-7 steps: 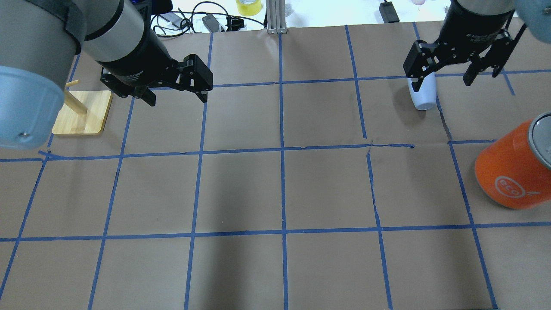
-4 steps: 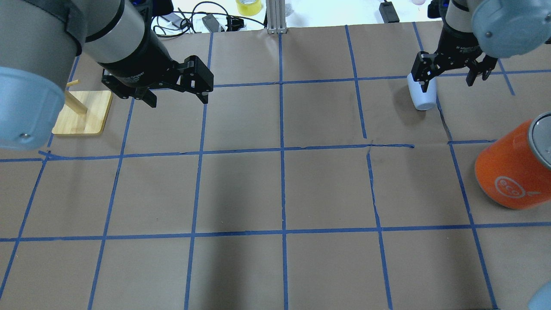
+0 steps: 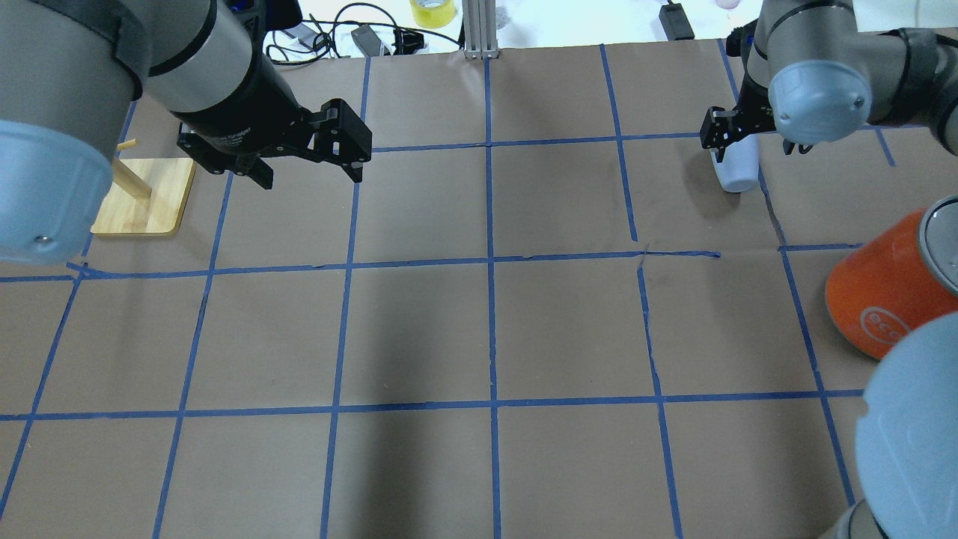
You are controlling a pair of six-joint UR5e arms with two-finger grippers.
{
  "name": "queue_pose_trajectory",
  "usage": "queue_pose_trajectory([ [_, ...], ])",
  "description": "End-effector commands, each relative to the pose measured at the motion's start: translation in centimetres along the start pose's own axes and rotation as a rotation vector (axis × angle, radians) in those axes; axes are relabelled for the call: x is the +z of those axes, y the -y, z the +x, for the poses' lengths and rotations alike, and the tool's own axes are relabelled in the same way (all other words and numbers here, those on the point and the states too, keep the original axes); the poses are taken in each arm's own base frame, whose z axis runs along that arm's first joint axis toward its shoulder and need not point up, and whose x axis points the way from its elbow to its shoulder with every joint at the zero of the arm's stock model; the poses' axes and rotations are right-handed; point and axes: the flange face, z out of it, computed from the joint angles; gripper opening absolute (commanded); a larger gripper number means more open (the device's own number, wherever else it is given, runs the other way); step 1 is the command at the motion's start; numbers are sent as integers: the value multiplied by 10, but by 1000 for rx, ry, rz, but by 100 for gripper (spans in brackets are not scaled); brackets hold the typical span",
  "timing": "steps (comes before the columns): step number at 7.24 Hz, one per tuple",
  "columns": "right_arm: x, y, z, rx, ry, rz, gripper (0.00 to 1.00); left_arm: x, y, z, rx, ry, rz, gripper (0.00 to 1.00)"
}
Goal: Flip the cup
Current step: 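Close the right gripper on the pale blue cup and lift it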
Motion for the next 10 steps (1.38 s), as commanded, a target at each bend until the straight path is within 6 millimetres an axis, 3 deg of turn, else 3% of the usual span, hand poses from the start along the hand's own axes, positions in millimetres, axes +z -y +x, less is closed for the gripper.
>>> queue_pose_trajectory([
  [1, 40, 16, 8, 28, -4, 38, 100, 0, 0, 0, 0, 2, 0, 100],
  [4, 62, 26, 6, 35, -7, 64, 96, -1, -1, 0, 0, 0, 1, 100],
  [7, 92, 35, 21, 59, -6, 38, 92, -1, -1, 1, 2, 0, 1, 100],
  [8, 96, 37, 17, 61, 35, 52, 76, -1, -1, 0, 0, -1, 1, 100],
  [10, 96, 39, 12, 62, 98, 64, 24, -1, -1, 0, 2, 1, 1, 100],
])
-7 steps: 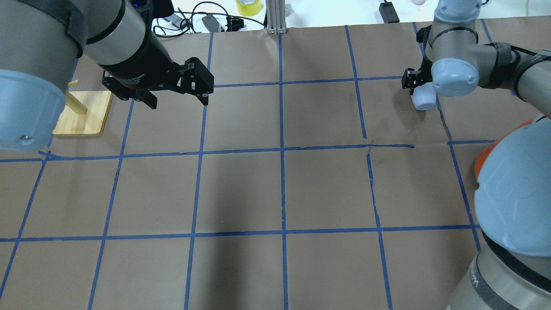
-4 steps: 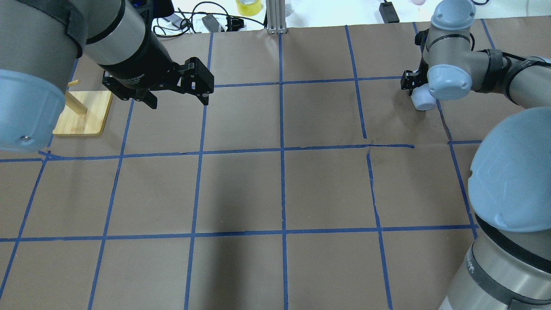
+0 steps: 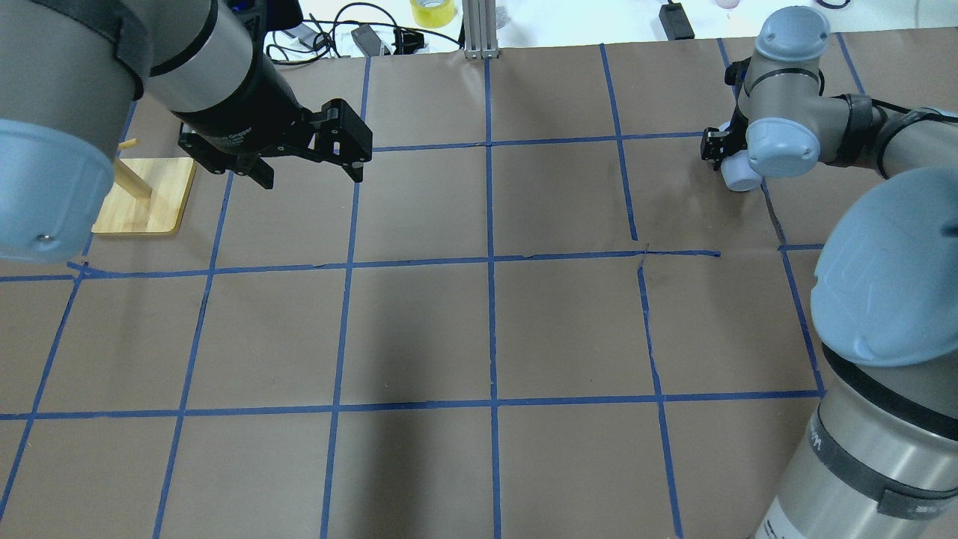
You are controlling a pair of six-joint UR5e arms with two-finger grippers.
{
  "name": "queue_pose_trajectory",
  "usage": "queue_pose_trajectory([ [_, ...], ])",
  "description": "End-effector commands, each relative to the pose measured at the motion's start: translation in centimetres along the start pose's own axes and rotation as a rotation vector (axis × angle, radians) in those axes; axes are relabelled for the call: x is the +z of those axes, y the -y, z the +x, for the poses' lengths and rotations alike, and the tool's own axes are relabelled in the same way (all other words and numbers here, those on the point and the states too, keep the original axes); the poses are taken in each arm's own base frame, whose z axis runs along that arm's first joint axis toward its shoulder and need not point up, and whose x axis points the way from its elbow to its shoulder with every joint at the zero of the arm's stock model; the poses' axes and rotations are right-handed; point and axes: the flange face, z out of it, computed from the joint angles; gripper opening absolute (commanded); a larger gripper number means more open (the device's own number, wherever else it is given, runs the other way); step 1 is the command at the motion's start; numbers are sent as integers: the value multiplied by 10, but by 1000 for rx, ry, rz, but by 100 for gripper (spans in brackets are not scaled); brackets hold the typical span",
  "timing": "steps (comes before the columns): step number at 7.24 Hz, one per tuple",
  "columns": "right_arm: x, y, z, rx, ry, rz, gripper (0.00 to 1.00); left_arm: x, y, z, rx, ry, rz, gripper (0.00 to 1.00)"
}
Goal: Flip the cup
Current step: 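Carry the cup with the right gripper toward the left gripper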
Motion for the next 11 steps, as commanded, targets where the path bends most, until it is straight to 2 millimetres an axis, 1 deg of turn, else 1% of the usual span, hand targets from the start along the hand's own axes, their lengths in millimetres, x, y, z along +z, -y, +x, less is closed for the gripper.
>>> queue_pose_trajectory([
  [1, -13, 9, -1, 0, 42, 41, 16, 0, 0, 0, 1, 2, 0, 100],
  [2, -38, 15, 1, -66, 52, 77, 12, 0, 0, 0, 1, 1, 0, 100],
  [3, -65, 15, -4, -194, 72, 123, 12, 0, 0, 0, 0, 2, 0, 100],
  [4, -81, 13, -21, -340, 84, 153, 12, 0, 0, 0, 1, 2, 0, 100],
  [5, -92, 7, -71, -487, 100, 175, 12, 0, 0, 0, 1, 2, 0, 100],
  [6, -104, -7, -133, -622, 110, 200, 12, 0, 0, 0, 1, 2, 0, 100],
  [7, -118, -23, -189, -800, 112, 237, 10, 0, 0, 0, 1, 1, 0, 100],
  [8, -128, -35, -231, -1019, 113, 278, 10, 0, 0, 0, 1, 0, 0, 100],
  [9, -134, -47, -261, -1236, 111, 319, 10, 0, 0, 0, 1, 2, 0, 100],
  [10, -129, -57, -282, -1349, 131, 337, 10, 0, 0, 0, 1, 2, 0, 100],
  [11, -117, -73, -314, -1412, 208, 348, 10, 0, 0, 0, 1, 2, 0, 100],
])
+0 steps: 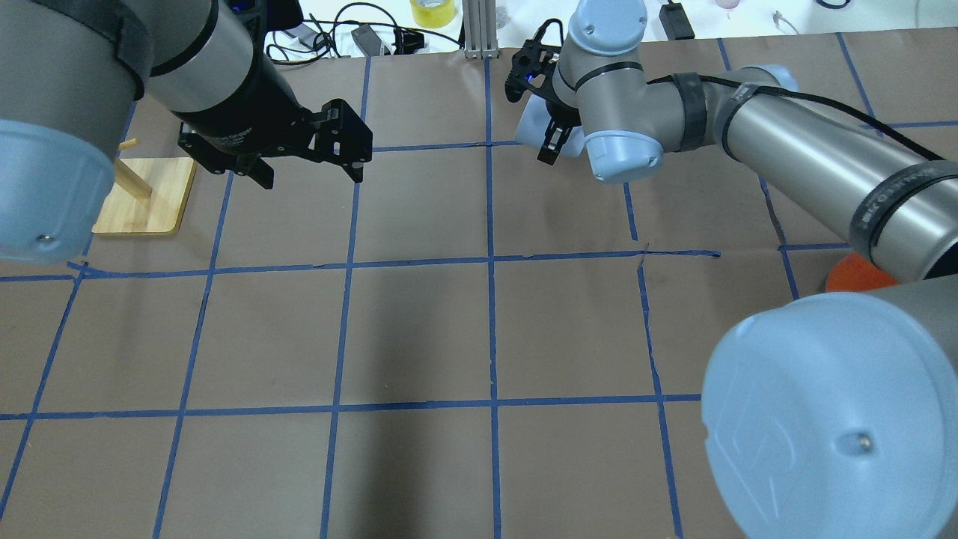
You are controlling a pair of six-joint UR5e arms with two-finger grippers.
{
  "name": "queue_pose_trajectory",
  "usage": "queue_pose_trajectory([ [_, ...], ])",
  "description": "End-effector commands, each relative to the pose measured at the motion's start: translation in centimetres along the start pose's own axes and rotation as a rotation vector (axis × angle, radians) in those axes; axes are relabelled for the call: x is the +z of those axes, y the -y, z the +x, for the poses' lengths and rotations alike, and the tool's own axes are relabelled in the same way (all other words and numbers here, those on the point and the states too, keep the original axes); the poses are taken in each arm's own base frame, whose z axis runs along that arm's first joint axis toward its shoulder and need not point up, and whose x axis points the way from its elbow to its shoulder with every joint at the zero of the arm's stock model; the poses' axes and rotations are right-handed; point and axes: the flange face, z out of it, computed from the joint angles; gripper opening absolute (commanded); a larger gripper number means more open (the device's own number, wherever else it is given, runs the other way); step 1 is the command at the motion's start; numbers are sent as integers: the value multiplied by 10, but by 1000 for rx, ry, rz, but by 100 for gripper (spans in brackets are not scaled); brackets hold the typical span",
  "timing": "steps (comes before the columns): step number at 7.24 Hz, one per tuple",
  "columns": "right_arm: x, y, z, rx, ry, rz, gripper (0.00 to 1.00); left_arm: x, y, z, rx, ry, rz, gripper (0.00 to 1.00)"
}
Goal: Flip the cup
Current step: 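Carry the cup with the right gripper toward the left gripper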
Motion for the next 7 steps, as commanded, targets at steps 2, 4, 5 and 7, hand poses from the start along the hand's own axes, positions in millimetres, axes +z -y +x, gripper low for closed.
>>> queue_pose_trajectory([
  [2, 34, 48, -58, -266, 97, 73, 11, -1, 0, 0, 0, 0, 2, 100],
  [4, 43, 79, -100, -322, 140, 99, 13, -1, 0, 0, 0, -2, 1, 100],
  [5, 48, 91, -120, -350, 161, 104, 13, -1, 0, 0, 0, -2, 1, 100],
  [7, 53, 97, -134, -368, 176, 102, 32, 0, 0, 0, 0, 0, 0, 100],
])
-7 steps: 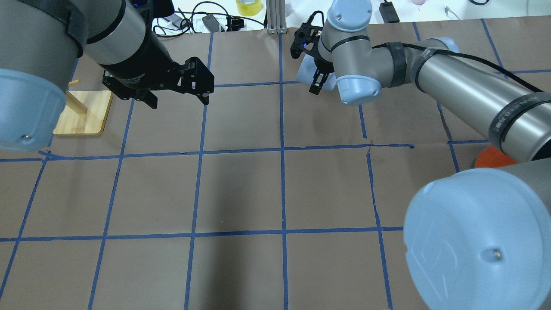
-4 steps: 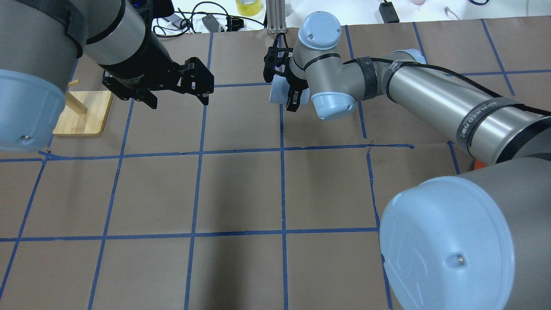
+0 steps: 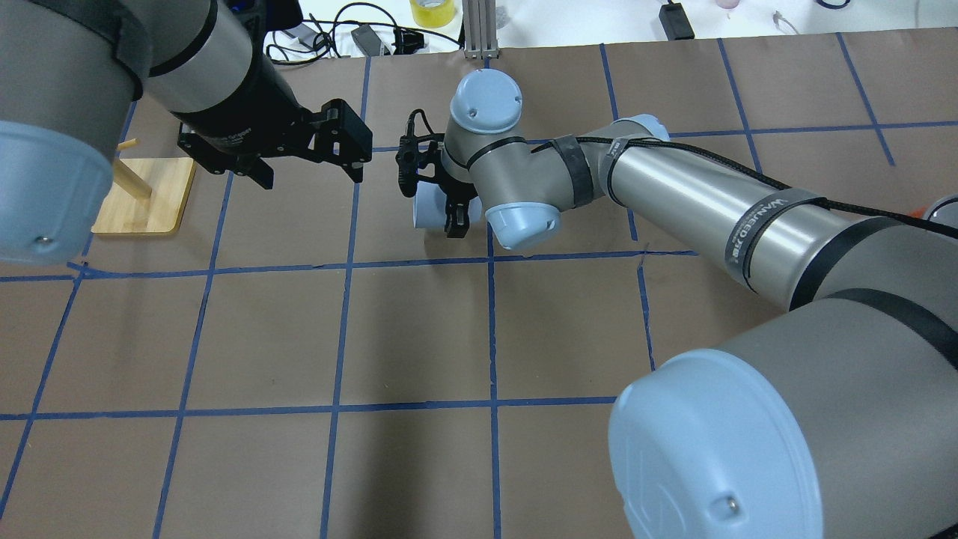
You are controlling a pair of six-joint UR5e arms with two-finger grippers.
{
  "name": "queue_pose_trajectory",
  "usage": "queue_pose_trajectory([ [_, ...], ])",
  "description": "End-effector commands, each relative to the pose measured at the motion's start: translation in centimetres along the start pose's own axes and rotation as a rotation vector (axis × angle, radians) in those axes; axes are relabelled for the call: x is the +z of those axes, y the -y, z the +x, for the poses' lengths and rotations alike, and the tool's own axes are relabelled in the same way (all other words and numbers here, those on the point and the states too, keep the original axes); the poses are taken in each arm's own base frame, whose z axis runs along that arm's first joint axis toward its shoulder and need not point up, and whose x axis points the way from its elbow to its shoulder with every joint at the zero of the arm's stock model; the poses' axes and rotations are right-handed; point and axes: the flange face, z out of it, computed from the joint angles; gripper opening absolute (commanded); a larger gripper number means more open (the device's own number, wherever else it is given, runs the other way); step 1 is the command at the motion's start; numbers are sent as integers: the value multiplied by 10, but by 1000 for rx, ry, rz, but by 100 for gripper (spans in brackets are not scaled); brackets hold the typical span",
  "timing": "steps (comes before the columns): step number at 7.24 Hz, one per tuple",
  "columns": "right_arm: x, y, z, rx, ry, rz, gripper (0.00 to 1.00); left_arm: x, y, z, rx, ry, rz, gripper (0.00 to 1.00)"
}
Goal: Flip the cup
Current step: 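Carry the cup with the right gripper toward the left gripper, then lay the cup on its side and open the right gripper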
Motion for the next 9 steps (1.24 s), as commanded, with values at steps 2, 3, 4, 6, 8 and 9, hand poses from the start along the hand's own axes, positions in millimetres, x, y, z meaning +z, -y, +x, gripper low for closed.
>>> queue_pose_trajectory([
  [2, 21, 5, -10, -10, 34, -6, 32, 0, 0, 0, 0, -2, 0, 100],
  [3, 19, 6, -9, -12, 28, -3, 39, 0, 0, -1, -1, 0, 0, 100],
  [4, 14, 8, -6, -21, 18, 1, 99, 0, 0, 0, 0, 0, 0, 100],
  [6, 4, 11, -4, -15, 1, 3, 100, 0, 0, 0, 0, 0, 0, 100],
  [8, -57, 7, 3, 51, -90, -22, 100, 0, 0, 0, 0, -2, 0, 100],
  [9, -69, -5, 9, 114, -148, -107, 100, 5, -3, 0, -16, -8, -19, 100],
])
